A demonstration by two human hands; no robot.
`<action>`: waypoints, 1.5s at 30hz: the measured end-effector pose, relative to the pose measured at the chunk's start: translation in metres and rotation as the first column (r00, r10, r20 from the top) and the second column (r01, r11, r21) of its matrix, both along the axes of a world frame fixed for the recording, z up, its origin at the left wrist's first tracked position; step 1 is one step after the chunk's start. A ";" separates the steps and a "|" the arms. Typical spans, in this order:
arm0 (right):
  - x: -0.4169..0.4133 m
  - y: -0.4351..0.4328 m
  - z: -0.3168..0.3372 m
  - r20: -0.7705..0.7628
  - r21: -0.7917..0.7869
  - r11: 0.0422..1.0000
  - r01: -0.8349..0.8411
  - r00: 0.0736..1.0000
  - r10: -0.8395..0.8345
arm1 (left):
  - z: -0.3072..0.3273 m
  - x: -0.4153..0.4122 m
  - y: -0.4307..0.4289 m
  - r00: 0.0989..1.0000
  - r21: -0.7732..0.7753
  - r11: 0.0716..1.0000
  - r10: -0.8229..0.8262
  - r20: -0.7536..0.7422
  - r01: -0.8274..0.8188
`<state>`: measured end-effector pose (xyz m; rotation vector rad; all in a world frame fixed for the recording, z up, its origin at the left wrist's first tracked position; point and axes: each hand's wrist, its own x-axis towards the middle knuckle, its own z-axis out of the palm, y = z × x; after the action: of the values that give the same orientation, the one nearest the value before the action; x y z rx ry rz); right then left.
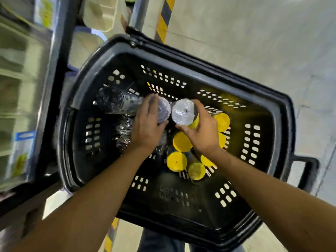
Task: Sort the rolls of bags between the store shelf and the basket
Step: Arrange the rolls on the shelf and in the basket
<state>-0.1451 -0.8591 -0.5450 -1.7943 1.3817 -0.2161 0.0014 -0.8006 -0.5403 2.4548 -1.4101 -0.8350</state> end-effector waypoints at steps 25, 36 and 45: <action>-0.006 0.102 0.453 0.327 -0.298 0.739 -0.604 0.663 0.674 | 0.481 -0.042 0.208 0.860 -0.278 0.857 0.486 0.153 -0.435; 0.100 0.199 0.523 0.483 -0.352 0.600 -0.718 0.410 0.774 | 0.563 -0.015 0.340 0.601 -0.448 0.607 0.780 0.176 -0.657; 0.193 0.289 0.566 0.616 -0.339 0.537 -0.773 0.249 0.748 | 0.604 0.047 0.423 0.397 -0.589 0.412 0.903 0.162 -0.695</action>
<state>0.0476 -0.5699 0.0206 -1.8383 -0.1548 -0.2990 0.0486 -0.3773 0.0635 2.5361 -0.1536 0.3208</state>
